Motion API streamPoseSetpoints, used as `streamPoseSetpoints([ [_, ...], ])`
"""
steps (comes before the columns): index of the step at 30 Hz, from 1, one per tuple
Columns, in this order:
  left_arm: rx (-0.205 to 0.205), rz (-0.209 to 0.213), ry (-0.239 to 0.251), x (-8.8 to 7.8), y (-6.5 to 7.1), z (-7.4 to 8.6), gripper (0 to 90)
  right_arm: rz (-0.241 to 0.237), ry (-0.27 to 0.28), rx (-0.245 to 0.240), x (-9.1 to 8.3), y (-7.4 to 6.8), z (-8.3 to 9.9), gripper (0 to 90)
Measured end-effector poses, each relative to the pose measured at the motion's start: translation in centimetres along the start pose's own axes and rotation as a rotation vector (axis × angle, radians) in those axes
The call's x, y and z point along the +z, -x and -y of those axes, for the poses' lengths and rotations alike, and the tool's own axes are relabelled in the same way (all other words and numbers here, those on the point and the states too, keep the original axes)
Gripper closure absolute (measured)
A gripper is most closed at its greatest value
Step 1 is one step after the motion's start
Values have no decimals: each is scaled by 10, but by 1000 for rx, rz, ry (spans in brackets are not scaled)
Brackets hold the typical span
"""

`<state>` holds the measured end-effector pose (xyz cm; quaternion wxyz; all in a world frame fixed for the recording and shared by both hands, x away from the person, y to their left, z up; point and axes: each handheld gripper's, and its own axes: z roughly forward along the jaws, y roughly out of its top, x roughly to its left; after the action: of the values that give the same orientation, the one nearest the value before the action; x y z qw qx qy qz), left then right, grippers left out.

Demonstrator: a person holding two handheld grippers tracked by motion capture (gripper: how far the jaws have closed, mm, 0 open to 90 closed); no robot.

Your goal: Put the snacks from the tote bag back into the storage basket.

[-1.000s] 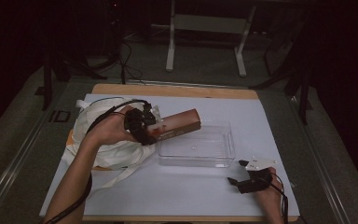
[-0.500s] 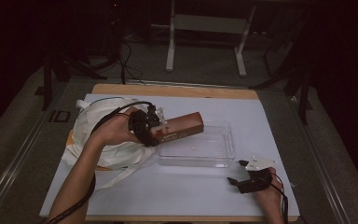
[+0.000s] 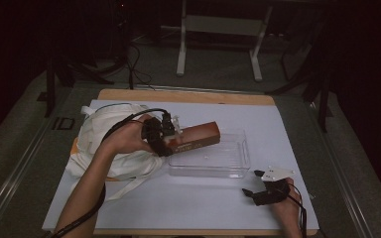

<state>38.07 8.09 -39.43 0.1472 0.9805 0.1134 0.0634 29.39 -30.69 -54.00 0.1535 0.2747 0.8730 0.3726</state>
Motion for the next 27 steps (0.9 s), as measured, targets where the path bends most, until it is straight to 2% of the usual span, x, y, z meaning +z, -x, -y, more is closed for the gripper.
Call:
streamPoseSetpoints([
  [13, 26, 12, -25, 9, 1, -9, 437, -2, -1, 1, 0, 0, 0, 151],
  [27, 55, 9, -31, 15, 2, -20, 437, -3, -1, 1, 0, 0, 0, 152],
])
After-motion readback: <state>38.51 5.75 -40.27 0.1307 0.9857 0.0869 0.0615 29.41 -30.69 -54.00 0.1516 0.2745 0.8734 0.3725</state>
